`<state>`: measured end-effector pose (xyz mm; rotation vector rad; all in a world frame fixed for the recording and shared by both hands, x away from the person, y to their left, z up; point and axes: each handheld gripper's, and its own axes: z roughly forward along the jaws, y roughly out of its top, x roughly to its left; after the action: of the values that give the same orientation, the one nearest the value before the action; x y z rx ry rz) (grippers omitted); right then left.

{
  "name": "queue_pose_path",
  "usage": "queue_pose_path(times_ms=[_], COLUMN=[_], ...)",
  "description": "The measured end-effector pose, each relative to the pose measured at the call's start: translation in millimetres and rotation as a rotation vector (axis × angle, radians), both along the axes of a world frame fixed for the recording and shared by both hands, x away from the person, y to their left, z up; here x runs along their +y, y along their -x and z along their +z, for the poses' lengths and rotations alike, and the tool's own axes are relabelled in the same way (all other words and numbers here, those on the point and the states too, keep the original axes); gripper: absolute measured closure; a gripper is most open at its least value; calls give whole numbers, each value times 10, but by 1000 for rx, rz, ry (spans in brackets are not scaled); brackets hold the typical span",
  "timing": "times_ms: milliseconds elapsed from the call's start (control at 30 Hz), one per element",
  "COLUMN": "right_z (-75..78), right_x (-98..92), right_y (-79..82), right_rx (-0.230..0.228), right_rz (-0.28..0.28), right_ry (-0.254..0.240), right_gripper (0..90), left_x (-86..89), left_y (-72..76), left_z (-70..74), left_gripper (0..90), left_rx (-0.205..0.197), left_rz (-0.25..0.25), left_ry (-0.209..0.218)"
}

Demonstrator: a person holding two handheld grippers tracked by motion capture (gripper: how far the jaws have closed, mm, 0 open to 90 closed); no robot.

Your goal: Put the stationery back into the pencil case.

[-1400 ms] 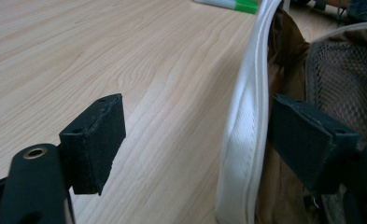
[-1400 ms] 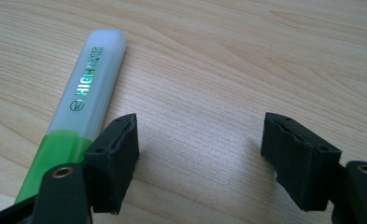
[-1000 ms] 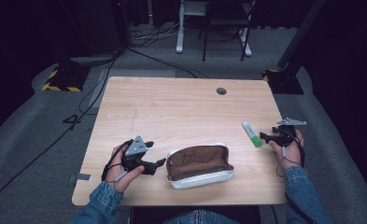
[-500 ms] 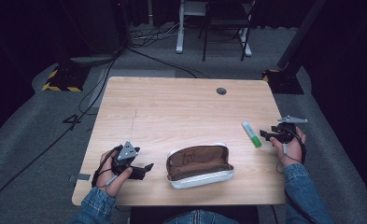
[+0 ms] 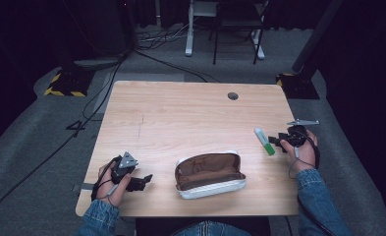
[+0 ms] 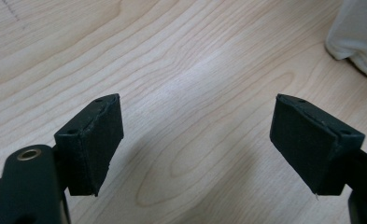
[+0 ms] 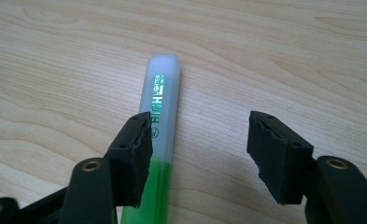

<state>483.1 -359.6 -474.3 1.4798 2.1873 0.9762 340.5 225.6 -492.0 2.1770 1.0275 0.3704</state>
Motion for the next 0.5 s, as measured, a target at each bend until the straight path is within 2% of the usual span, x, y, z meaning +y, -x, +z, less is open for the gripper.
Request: queue_pose_path(times_ms=[167,200,267,333,433,500], right_z=[5,10,10,8,-11,-28], right_x=[99,135,155,188,234,267], right_y=[-29,-38,-38,-37,-40,-38], right_rx=[6,0,7,38,52,66], right_rz=[27,33,29,27,44,46], right_ry=[62,88,91,78,91,103], right_gripper=[397,397,412,410,420,426], left_x=[50,72,82,99,121,123], left_y=[9,8,4,1,-7,-6], left_z=[-39,-51,-56,-78,-93,-102], left_gripper=[171,170,170,170,169,168], left_rx=[9,13,11,14,8,10], left_rz=[26,36,36,46,52,58], left_ry=[-8,-17,-21,-21,-28,-16])
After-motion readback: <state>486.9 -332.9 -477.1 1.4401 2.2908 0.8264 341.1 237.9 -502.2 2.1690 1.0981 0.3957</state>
